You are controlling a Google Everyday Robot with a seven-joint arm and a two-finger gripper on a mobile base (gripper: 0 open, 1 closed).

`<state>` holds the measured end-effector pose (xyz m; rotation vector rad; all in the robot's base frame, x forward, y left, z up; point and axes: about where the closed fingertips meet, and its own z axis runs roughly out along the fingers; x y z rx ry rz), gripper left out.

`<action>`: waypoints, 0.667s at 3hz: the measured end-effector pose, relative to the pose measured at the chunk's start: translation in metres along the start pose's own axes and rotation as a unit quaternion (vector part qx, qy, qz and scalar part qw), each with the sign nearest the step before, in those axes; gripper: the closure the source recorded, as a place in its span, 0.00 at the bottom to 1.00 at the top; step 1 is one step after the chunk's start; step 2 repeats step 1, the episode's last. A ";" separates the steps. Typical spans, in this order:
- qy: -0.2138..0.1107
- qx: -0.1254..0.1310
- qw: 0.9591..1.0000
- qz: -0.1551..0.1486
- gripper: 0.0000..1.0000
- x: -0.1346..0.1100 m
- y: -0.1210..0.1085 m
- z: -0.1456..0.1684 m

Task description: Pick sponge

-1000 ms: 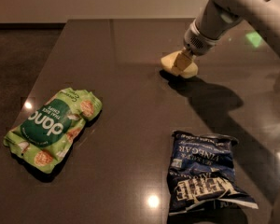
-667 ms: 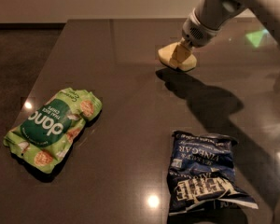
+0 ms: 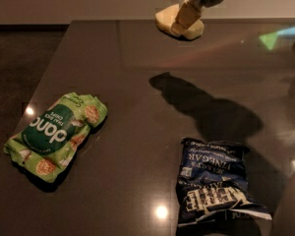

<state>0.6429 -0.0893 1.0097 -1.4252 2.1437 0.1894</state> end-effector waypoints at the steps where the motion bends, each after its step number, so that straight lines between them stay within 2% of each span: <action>1: 0.000 0.000 1.000 0.000 1.00 0.000 0.000 0.000; 2: 0.000 0.000 1.000 0.000 1.00 0.000 0.000 0.000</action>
Offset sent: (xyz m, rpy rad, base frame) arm 0.0000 0.0000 0.0000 0.0000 0.0000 0.0000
